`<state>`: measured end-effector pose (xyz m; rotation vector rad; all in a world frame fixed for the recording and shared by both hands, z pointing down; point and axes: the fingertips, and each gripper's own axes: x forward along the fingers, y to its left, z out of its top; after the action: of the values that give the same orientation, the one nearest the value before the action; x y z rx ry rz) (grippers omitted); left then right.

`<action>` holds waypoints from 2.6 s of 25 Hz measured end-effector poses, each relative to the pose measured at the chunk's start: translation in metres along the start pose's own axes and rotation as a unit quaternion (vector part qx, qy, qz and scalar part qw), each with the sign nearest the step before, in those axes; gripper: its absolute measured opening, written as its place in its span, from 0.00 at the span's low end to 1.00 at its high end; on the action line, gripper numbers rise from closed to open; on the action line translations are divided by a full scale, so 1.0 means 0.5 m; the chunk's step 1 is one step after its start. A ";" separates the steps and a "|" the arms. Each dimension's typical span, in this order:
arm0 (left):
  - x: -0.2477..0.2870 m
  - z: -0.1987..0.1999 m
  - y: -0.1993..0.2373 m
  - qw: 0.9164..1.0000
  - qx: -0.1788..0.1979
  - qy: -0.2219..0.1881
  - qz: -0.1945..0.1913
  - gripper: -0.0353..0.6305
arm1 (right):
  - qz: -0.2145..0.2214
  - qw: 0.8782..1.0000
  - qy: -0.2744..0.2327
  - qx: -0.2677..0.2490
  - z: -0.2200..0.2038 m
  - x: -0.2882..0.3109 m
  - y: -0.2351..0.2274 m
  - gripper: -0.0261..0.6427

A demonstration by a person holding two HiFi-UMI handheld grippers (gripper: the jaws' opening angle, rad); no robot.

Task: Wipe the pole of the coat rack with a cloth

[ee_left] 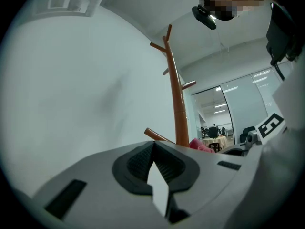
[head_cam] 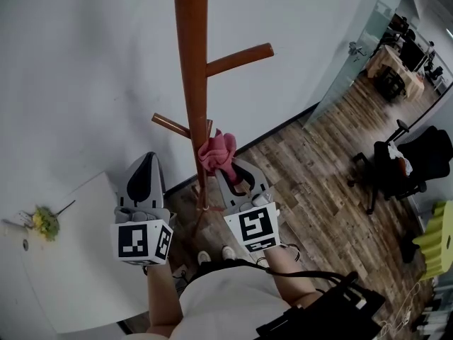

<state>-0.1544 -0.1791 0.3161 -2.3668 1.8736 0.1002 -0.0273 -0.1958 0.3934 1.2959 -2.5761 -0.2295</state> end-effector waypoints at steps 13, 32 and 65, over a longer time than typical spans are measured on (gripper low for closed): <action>-0.023 -0.027 0.018 1.000 -0.009 0.013 0.011 0.07 | 0.035 0.997 0.074 0.000 -0.110 0.025 0.067 0.16; -0.037 -0.047 0.038 0.999 -0.011 0.027 0.018 0.07 | 0.065 0.987 0.147 -0.003 -0.231 0.054 0.124 0.16; -0.048 -0.053 0.052 0.999 -0.008 0.037 0.030 0.07 | 0.104 0.967 0.232 -0.033 -0.377 0.075 0.178 0.16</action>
<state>-0.1858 -0.1655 0.3440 -2.3560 1.9850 0.0354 -0.0627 -0.1787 0.6015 0.9131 -2.2530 0.0276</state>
